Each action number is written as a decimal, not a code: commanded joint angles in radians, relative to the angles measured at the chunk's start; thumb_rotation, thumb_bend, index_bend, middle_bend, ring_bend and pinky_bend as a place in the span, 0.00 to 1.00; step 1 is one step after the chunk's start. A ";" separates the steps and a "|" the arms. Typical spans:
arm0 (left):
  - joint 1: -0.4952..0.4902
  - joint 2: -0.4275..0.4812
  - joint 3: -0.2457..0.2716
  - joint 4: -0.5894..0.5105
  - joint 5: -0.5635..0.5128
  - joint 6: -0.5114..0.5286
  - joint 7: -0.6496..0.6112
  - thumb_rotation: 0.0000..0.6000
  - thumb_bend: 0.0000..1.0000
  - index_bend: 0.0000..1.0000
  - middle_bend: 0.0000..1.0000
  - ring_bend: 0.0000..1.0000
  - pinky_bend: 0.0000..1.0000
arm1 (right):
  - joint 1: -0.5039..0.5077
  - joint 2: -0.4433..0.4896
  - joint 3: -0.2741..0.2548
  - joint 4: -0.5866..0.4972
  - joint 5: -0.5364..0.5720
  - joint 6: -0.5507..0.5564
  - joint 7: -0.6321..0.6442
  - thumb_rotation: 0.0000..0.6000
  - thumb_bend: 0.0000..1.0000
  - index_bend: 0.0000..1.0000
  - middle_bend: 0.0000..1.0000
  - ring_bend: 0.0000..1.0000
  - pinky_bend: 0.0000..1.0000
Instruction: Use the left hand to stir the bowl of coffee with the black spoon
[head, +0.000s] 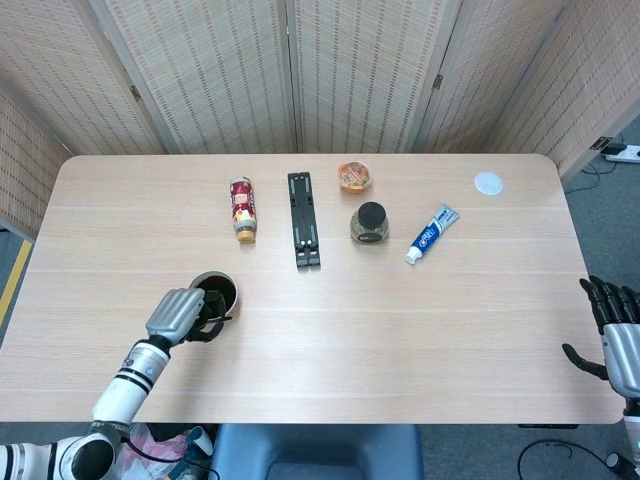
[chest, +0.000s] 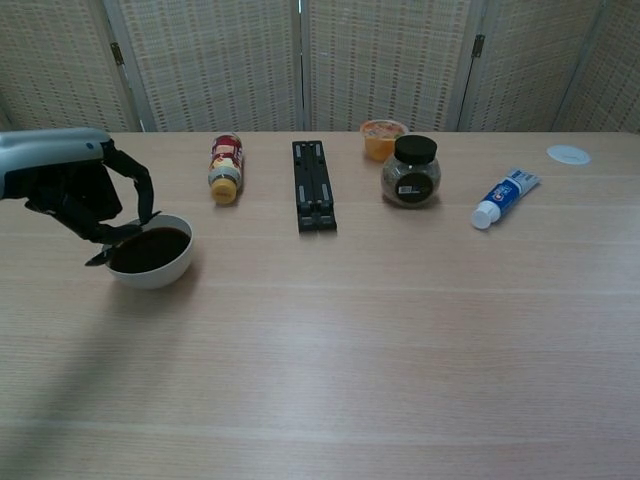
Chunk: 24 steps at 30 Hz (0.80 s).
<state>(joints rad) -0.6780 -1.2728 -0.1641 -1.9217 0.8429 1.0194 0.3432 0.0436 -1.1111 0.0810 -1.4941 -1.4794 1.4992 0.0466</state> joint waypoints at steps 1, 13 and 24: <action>-0.030 -0.028 -0.034 0.049 -0.030 -0.021 -0.024 1.00 0.53 0.67 1.00 1.00 1.00 | -0.002 0.002 0.000 -0.005 -0.002 0.005 -0.003 1.00 0.13 0.00 0.08 0.08 0.09; -0.095 -0.123 -0.098 0.206 -0.123 -0.086 -0.111 1.00 0.53 0.67 1.00 1.00 1.00 | -0.002 0.015 0.017 -0.030 0.008 0.021 -0.021 1.00 0.13 0.00 0.08 0.08 0.09; -0.106 -0.233 -0.101 0.378 -0.145 -0.104 -0.176 1.00 0.53 0.68 1.00 1.00 1.00 | -0.001 0.015 0.017 -0.036 0.019 0.013 -0.026 1.00 0.13 0.00 0.08 0.08 0.09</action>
<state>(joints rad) -0.7832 -1.4880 -0.2649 -1.5663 0.6977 0.9207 0.1820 0.0425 -1.0957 0.0977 -1.5298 -1.4601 1.5121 0.0206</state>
